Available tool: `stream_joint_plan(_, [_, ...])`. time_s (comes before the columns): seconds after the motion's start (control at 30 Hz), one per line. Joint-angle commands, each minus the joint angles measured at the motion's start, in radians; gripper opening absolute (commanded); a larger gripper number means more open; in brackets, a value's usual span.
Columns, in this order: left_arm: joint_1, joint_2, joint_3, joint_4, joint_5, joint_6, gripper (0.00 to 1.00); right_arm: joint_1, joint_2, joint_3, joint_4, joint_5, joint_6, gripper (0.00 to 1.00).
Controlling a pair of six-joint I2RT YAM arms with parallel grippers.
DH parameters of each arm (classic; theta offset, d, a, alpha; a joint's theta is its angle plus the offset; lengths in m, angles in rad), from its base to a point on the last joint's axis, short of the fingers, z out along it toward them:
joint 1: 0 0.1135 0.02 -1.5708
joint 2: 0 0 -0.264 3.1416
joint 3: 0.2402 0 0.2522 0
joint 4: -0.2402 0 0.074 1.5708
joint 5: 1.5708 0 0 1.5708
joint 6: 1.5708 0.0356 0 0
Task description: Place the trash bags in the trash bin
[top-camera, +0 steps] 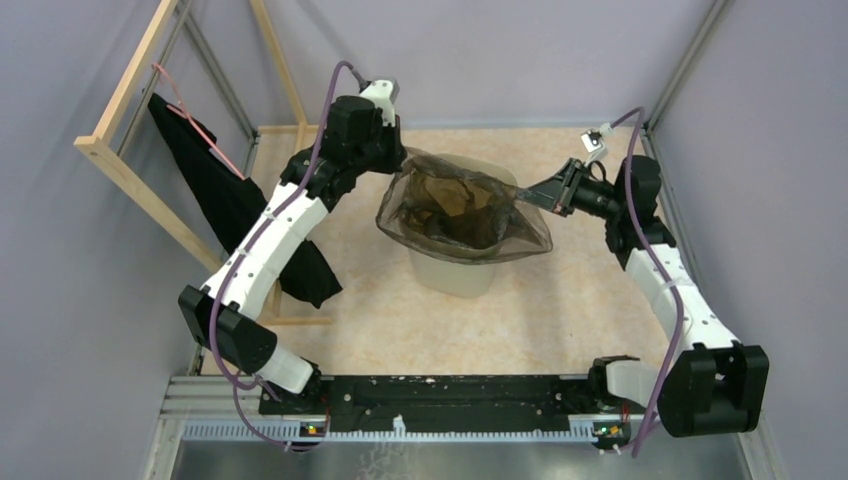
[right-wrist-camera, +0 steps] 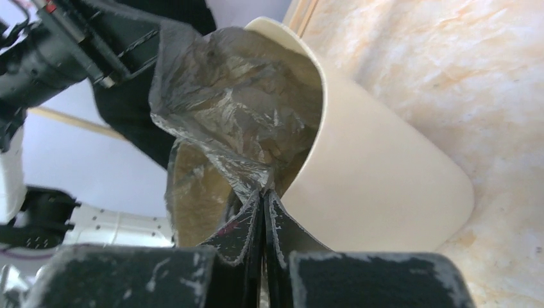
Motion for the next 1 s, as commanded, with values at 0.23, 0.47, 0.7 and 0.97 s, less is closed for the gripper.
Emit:
stream_joint_plan(0.23, [0.029,0.032,0.039,0.062,-0.047,-0.078,0.04,0.003,0.062,0.102,0.078,0.274,0.002,0.0])
stream_joint_plan(0.47, [0.07,0.168,0.145,0.045,0.108,-0.127,0.02,0.003,0.14,0.098,0.173,0.281,0.046,0.0])
stream_joint_plan(0.7, [0.113,0.247,0.176,0.052,0.179,-0.138,0.01,0.003,0.164,0.087,0.128,0.296,-0.012,0.0])
stream_joint_plan(0.97, [0.144,0.267,0.102,0.074,0.198,-0.138,0.01,0.003,0.176,0.042,0.151,0.288,-0.017,0.0])
